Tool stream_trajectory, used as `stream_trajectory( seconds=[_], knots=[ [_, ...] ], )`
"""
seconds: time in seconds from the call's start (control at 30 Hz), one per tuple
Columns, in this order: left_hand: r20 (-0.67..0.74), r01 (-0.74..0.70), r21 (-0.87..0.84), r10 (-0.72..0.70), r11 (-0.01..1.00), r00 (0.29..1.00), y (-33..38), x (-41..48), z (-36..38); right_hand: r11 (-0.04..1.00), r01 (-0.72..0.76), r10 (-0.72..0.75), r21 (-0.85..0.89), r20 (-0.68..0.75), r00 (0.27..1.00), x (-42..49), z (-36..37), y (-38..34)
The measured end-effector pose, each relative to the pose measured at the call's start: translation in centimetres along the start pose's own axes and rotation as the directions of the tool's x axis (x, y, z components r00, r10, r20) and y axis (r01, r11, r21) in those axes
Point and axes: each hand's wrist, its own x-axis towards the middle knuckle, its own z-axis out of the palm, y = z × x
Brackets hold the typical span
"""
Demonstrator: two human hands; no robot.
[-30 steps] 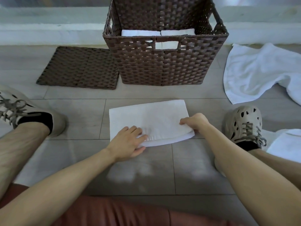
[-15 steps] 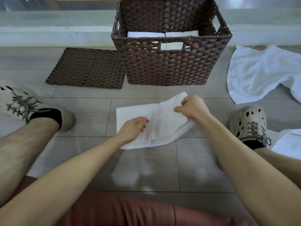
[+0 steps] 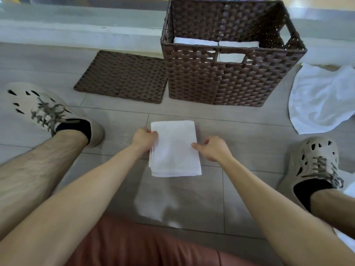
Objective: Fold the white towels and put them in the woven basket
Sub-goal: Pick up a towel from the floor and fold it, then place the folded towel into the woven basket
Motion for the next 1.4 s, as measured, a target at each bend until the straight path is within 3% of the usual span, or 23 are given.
stream_trajectory(
  seconds=[0.17,0.27,0.33,0.43,0.53,0.67,0.83,1.0,1.03,1.13,1.27,1.33,1.4],
  knots=[
    [-0.015,0.106,0.189,-0.105,0.976,0.994,-0.5,0.1,-0.3,0.935,-0.120,0.106,0.333,0.062,0.992,2.3,1.3,-2.0],
    [-0.083,0.144,-0.025,-0.146,0.989,0.986,-1.4,0.5,-0.3,0.863,-0.196,0.096,0.465,0.231,0.968,3.7,1.5,-3.4],
    [-0.025,0.211,-0.198,-0.220,0.957,0.975,-1.5,0.2,-0.6,0.840,-0.188,0.029,0.509,0.303,0.952,3.9,1.2,-3.7],
    [0.118,0.292,-0.288,-0.269,0.912,0.956,-1.0,-0.3,-1.1,0.809,-0.119,-0.087,0.575,0.318,0.944,3.1,0.1,-3.6],
    [0.251,0.314,-0.399,-0.226,0.862,0.941,0.1,-1.3,-1.3,0.760,-0.030,-0.171,0.649,0.245,0.954,1.8,-1.7,-3.2],
    [0.348,0.182,-0.574,0.036,0.798,0.937,2.9,-3.0,-1.9,0.712,0.104,-0.270,0.695,0.133,0.954,-0.4,-5.1,-3.0],
    [0.300,-0.109,-0.618,0.362,0.779,0.883,11.1,-6.6,-4.6,0.625,0.263,-0.316,0.735,-0.070,0.946,-3.4,-11.5,-3.7],
    [0.189,-0.295,-0.613,0.498,0.733,0.846,21.1,-11.6,-8.8,0.479,0.457,-0.436,0.749,-0.248,0.865,-6.8,-21.6,-5.6],
    [0.143,-0.331,-0.619,0.516,0.713,0.844,23.3,-12.2,-9.4,0.479,0.455,-0.463,0.751,-0.225,0.857,-7.2,-23.6,-5.8],
    [0.004,-0.417,-0.589,0.519,0.692,0.855,29.4,-12.5,-10.3,0.629,0.433,-0.493,0.646,-0.099,0.864,-6.4,-27.5,-5.8],
    [-0.074,-0.494,-0.468,0.524,0.733,0.848,36.4,-8.4,-10.9,0.662,0.480,-0.436,0.576,-0.225,0.871,-1.5,-32.3,-8.4],
    [-0.018,-0.461,-0.478,0.517,0.747,0.856,39.7,-5.6,-12.1,0.680,0.519,-0.446,0.518,-0.270,0.853,1.0,-36.1,-11.1],
    [0.138,-0.437,-0.449,0.544,0.779,0.828,42.6,-3.2,-13.8,0.728,0.564,-0.490,0.389,-0.280,0.826,3.5,-40.0,-14.1]
  ],
)
